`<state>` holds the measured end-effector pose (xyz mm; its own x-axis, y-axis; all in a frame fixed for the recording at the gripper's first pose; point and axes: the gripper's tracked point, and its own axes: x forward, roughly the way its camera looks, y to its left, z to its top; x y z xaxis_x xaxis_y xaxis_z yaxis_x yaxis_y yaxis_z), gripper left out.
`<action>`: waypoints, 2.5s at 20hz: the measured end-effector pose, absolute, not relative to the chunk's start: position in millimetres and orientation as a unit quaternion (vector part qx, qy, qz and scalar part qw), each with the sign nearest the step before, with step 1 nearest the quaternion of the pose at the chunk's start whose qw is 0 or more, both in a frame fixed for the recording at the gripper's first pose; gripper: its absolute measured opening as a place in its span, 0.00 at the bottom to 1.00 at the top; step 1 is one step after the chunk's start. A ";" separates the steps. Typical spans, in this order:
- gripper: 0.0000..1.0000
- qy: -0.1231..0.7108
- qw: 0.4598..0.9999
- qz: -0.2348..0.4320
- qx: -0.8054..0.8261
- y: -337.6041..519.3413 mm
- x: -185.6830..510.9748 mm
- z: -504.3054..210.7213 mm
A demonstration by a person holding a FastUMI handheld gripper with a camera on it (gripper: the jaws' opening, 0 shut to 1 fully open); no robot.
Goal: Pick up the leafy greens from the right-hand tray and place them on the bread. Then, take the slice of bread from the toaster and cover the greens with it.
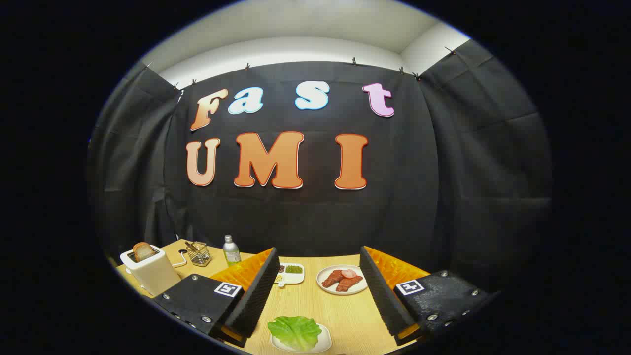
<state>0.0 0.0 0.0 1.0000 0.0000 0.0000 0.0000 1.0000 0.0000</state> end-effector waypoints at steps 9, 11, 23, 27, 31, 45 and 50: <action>0.98 0.023 0.999 0.021 0.017 31.7 4.3 -14.1; 0.98 0.029 0.999 0.033 0.010 41.3 3.7 -18.8; 0.98 0.047 0.998 0.042 0.017 47.2 14.0 -42.3; 0.98 0.071 0.996 0.044 0.002 46.9 15.5 -69.5; 0.98 0.103 0.993 0.052 -0.020 44.8 18.1 -104.1; 0.98 0.217 0.973 0.073 -0.024 45.7 21.3 -220.0; 0.99 0.251 0.964 0.081 -0.032 43.2 17.1 -249.9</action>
